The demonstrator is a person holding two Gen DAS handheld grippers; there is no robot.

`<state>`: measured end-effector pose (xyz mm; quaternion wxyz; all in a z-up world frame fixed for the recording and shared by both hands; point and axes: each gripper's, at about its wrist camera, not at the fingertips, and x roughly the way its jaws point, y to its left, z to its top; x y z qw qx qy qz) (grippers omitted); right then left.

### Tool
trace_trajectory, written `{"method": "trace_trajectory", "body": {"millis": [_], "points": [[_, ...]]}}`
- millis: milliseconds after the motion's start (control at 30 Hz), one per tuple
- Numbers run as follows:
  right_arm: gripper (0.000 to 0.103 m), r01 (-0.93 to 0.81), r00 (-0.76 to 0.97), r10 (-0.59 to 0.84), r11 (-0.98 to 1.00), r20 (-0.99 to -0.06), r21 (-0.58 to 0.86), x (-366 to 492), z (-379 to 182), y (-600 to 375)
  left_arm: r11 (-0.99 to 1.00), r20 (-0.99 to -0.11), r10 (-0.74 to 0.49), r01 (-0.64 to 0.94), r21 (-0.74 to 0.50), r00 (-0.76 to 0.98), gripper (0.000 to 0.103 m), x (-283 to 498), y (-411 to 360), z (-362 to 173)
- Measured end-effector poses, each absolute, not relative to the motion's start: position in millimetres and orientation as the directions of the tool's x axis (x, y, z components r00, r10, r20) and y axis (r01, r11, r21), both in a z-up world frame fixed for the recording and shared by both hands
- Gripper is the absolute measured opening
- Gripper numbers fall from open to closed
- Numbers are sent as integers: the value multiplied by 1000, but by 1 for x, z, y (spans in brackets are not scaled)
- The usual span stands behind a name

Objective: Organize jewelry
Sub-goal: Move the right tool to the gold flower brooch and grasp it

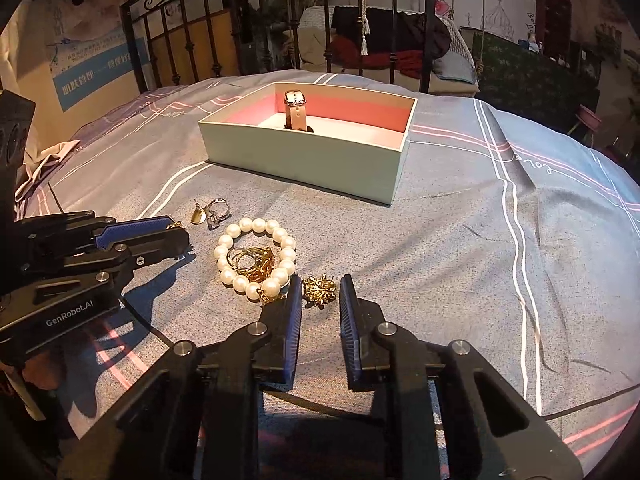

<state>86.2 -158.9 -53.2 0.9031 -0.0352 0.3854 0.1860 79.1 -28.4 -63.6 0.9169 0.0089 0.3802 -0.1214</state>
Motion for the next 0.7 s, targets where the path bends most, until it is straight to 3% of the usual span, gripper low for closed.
{"method": "trace_trajectory", "body": {"millis": [467,700], "points": [[18,-358,604,267,933,-751,43,95,-59,-151,973,-706,-194,225,-50,681,18,78,-30,-67],[18,-369,647,318,926,-692,80,85,-49,-154,975,-697,-198,210,-69,689,18,77,-25,-64]]}}
